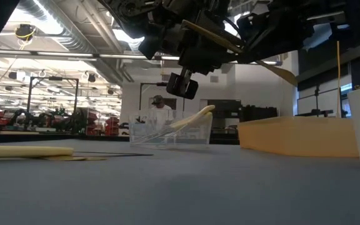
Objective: Sort silverware by color (type)
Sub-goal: Put the gold knife into the white bin
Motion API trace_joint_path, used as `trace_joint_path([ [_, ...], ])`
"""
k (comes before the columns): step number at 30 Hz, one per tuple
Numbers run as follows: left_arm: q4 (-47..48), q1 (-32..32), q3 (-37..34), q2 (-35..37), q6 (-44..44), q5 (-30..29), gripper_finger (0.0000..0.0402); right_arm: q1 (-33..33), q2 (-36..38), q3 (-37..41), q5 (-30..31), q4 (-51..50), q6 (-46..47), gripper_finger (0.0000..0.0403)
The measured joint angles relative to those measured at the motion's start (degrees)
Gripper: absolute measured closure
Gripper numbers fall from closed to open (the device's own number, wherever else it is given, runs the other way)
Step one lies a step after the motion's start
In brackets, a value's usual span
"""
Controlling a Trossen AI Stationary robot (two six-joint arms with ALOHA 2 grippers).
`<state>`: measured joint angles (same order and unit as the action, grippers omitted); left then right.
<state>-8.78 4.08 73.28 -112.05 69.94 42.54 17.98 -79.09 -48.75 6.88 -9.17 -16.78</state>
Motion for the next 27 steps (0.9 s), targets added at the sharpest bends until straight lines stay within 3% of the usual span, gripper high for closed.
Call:
trace_joint_path([
  [8,0.0,-0.5,0.0,0.0,-3.5,-3.2,0.028,0.0,0.2,0.0,-4.1,-2.0,0.3,0.0399],
  [17,0.2,-0.1,0.0,0.0,-6.3,-6.5,0.0278,0.7,2.1,0.0,-9.3,-8.3,10.6,0.04],
  [27,0.4,0.3,0.0,0.0,-7.6,-8.8,0.0278,7.3,9.1,0.0,-9.0,-14.1,18.7,0.0401],
])
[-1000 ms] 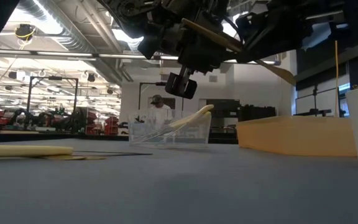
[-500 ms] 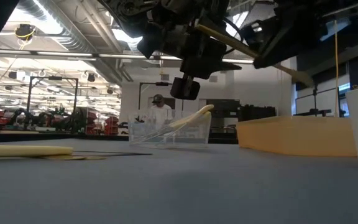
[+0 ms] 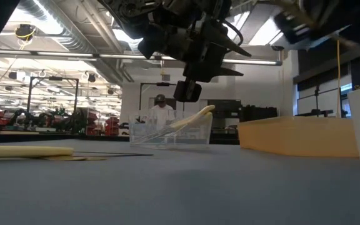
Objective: Sort silverware by color (type)
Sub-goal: Put the gold knife into the white bin
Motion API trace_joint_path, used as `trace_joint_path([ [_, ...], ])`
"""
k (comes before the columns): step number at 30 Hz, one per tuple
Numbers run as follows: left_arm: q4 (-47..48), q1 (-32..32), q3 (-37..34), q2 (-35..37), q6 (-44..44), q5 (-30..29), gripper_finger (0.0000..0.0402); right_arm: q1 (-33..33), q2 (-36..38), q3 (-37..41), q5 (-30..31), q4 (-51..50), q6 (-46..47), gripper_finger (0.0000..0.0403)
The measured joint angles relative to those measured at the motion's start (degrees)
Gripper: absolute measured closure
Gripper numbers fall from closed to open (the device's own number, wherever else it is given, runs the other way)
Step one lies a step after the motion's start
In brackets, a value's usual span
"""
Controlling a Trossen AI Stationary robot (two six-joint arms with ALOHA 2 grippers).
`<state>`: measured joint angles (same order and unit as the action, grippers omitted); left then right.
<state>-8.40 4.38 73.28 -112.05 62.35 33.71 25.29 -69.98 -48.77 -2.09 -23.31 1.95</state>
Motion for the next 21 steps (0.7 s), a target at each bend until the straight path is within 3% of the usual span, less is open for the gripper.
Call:
trace_joint_path([
  [6,0.0,-0.5,0.0,0.0,0.0,-0.1,0.0278,5.1,3.5,0.0,1.5,-4.4,8.7,0.0401],
  [21,0.0,-2.6,0.0,0.0,-0.1,-0.2,0.0278,19.9,10.8,11.6,20.8,-2.0,30.8,0.0402],
])
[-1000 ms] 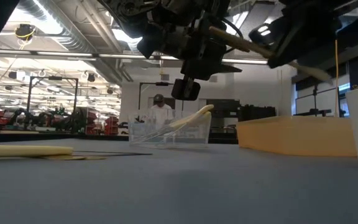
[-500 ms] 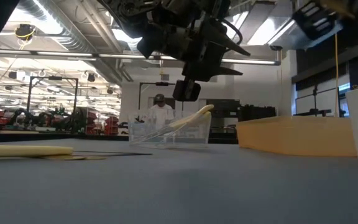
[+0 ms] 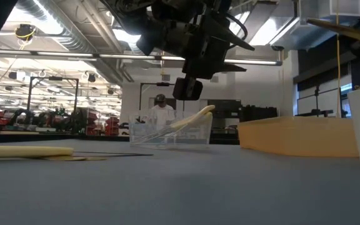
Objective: Sort silverware by color (type)
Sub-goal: Put the gold knife into the white bin
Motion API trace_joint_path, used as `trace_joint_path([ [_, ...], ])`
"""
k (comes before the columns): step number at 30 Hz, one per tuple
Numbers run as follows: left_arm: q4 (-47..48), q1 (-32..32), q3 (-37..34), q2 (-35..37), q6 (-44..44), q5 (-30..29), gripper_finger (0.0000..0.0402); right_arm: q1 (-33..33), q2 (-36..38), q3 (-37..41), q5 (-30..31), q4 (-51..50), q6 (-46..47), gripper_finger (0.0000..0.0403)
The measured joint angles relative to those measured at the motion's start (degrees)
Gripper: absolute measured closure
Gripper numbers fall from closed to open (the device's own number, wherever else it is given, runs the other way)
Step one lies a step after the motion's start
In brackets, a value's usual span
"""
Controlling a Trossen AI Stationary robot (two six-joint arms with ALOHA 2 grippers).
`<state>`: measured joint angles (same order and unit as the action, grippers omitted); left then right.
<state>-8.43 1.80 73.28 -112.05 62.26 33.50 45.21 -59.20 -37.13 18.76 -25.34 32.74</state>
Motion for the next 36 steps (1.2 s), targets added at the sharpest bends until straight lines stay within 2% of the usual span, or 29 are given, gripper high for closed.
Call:
trace_joint_path([
  [7,0.0,-0.1,0.0,0.0,0.0,-1.0,0.0278,5.3,2.5,5.6,8.7,2.5,6.5,0.0402],
  [17,0.0,-0.1,0.0,0.0,0.0,-1.1,0.0278,10.4,2.5,12.5,15.7,5.4,15.7,0.0402],
  [24,0.0,-0.1,0.0,0.0,0.0,-1.1,0.0278,12.3,2.5,14.7,16.8,6.0,17.2,0.0402],
  [31,0.0,-0.1,0.0,0.0,0.0,-1.4,0.0278,12.2,2.5,14.7,15.0,4.4,16.9,0.0401],
  [36,0.0,-0.1,0.0,0.0,0.0,-1.4,0.0278,12.2,2.5,14.8,14.7,2.3,16.9,0.0386],
])
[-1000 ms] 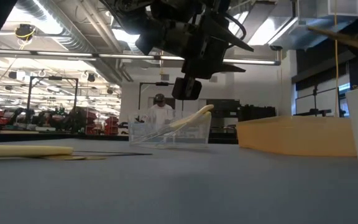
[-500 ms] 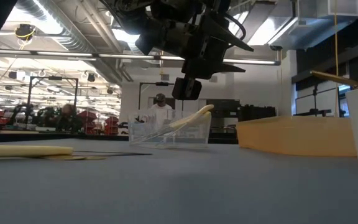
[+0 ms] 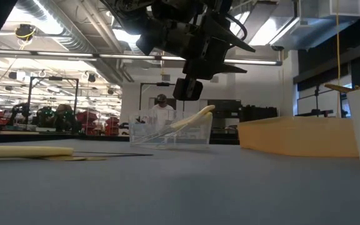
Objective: Sort silverware by color (type)
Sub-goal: Put the gold knife into the white bin, then put the yellow knife into the transparent bin
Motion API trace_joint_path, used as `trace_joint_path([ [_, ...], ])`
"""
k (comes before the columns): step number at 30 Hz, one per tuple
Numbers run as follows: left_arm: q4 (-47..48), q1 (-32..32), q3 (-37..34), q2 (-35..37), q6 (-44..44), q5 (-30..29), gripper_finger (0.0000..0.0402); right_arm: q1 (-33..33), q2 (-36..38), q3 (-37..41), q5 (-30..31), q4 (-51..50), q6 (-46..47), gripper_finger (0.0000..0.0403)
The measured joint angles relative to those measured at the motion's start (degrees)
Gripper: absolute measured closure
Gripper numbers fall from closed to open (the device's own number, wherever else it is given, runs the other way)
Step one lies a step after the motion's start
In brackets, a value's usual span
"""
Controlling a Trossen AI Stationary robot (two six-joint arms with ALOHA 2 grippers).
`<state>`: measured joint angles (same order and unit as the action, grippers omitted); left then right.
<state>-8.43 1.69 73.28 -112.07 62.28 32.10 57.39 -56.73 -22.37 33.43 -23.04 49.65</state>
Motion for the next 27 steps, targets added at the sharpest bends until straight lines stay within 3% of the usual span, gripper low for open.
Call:
trace_joint_path([
  [16,0.0,0.0,0.0,0.0,0.0,0.0,0.0278,0.0,0.0,0.0,-0.8,-0.6,-0.5,0.0374],
  [27,0.0,0.0,0.0,0.0,0.0,-1.3,0.0278,0.0,0.0,0.0,-3.5,-0.8,-0.5,0.0305],
])
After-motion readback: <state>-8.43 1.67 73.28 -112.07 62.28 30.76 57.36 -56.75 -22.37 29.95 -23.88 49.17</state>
